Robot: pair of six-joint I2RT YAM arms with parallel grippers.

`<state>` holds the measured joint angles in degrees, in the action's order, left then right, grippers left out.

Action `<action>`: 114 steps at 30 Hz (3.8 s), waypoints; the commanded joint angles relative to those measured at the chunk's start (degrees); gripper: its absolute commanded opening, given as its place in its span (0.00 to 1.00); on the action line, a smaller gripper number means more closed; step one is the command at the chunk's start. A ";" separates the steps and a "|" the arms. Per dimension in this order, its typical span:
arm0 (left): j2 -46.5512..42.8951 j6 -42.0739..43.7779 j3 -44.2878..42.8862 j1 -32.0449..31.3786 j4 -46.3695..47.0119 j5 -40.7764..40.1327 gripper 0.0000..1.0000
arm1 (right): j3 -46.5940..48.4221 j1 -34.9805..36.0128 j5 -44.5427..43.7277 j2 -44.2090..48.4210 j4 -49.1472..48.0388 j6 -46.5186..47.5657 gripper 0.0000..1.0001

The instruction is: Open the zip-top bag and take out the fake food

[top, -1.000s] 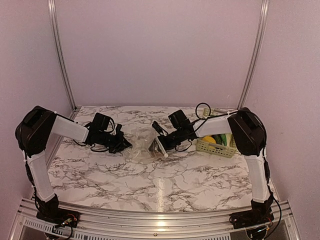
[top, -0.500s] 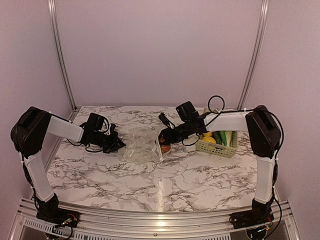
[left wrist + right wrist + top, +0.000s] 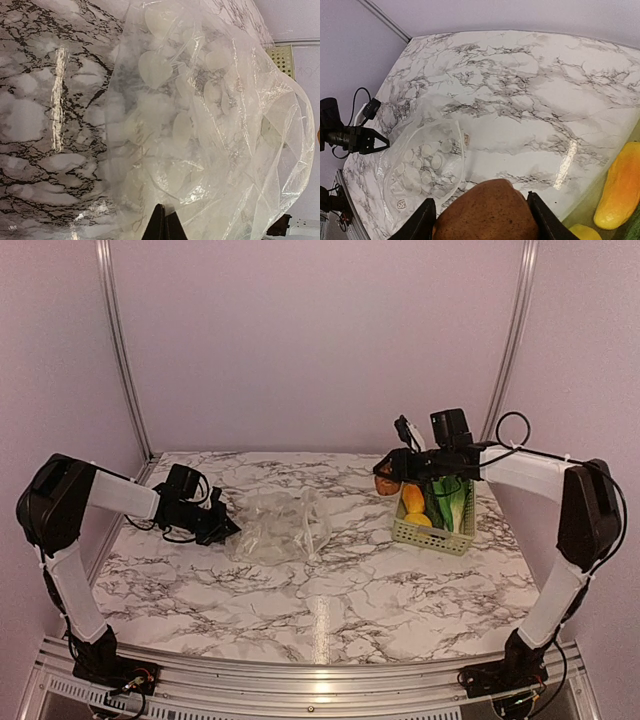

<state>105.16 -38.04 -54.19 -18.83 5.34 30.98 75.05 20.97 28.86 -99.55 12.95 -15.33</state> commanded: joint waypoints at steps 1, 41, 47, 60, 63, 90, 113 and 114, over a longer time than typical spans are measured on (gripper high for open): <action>-1.67 2.20 -1.25 0.77 -3.65 -0.86 0.00 | -0.65 -5.74 -4.30 1.48 2.81 0.86 0.47; -5.27 7.55 -2.16 1.31 -5.21 -2.48 0.00 | 13.37 3.31 2.95 -8.49 4.42 -1.99 0.75; -6.35 8.48 -1.84 0.02 -5.26 -3.32 0.00 | 16.11 9.78 3.28 -13.93 2.08 -5.08 0.76; -7.13 7.05 0.01 -1.21 -3.26 -4.75 0.00 | 20.60 12.30 1.59 -25.79 -0.10 -7.83 0.34; -6.01 5.18 0.40 -0.96 -2.51 -4.53 0.00 | 19.81 11.73 1.41 -25.32 -1.81 -8.09 0.03; -14.12 17.47 -16.49 1.84 -29.66 -12.19 0.99 | 15.44 5.15 -4.33 -7.40 5.99 -0.75 0.99; -32.11 15.78 -7.44 4.77 -34.92 -20.52 0.99 | -25.71 1.34 -13.40 41.73 -0.89 -5.56 0.99; -32.91 15.60 -6.82 4.77 -34.70 -20.97 0.99 | -26.26 1.31 -13.39 42.14 -0.71 -5.58 0.99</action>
<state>75.96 -21.87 -63.18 -14.24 -29.15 11.22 50.83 22.57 17.30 -59.33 12.71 -19.35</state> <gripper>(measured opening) 0.989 0.986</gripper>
